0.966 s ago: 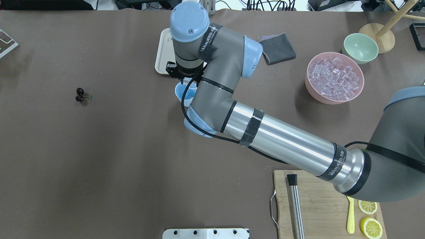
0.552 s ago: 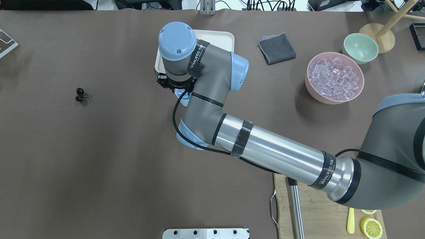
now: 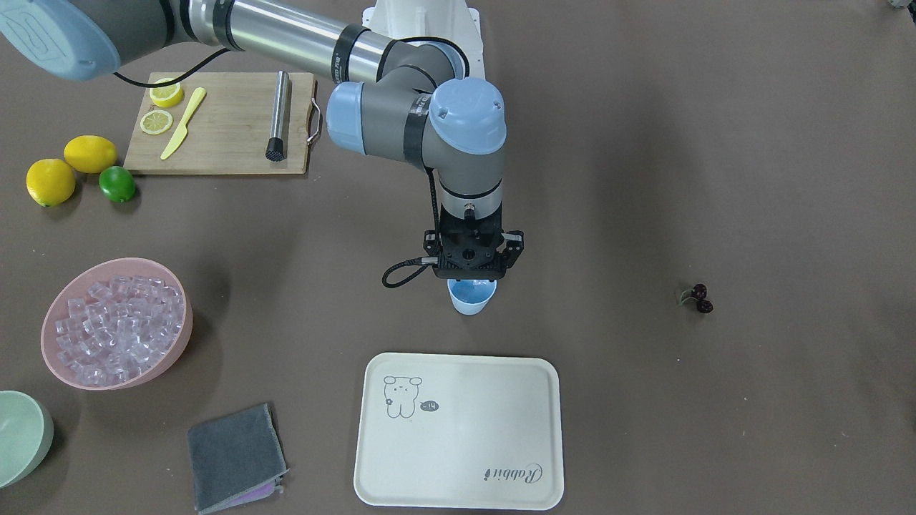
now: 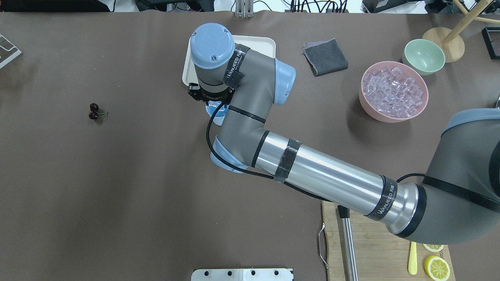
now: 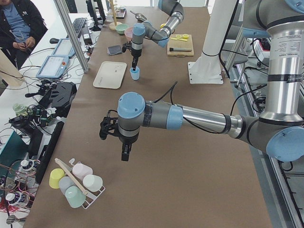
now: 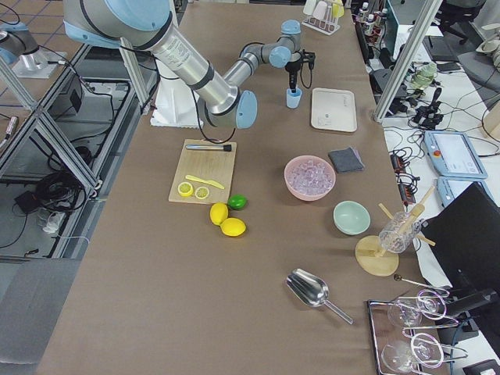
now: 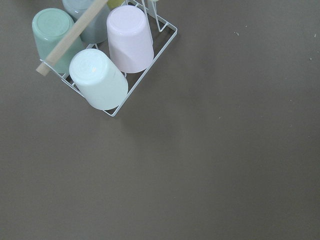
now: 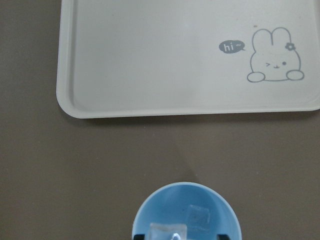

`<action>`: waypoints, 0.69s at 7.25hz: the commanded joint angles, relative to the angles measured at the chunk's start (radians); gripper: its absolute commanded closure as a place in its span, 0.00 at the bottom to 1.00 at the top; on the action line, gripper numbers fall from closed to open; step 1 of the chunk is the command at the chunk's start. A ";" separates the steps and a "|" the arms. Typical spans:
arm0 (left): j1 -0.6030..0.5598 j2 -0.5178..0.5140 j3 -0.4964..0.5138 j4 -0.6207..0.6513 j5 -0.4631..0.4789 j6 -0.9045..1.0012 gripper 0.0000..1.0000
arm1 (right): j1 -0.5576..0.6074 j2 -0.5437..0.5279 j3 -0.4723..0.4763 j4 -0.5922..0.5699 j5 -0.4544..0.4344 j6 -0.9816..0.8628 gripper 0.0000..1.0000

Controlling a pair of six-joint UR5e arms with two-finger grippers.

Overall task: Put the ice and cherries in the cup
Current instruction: 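Carry the second ice cube with the right gripper over the cup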

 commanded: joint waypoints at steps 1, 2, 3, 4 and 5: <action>-0.001 0.004 0.001 -0.035 0.000 0.000 0.02 | -0.013 -0.016 0.011 0.002 -0.024 0.007 0.01; 0.001 0.008 0.013 -0.072 0.000 -0.001 0.02 | 0.001 -0.037 0.058 -0.010 -0.019 -0.007 0.01; 0.010 0.001 0.021 -0.118 0.000 -0.003 0.02 | 0.042 -0.101 0.139 -0.010 0.007 -0.052 0.01; 0.034 -0.007 0.015 -0.147 -0.002 -0.036 0.02 | 0.117 -0.193 0.251 -0.010 0.072 -0.127 0.01; 0.136 -0.045 0.016 -0.164 0.001 -0.145 0.02 | 0.213 -0.280 0.319 -0.008 0.179 -0.161 0.01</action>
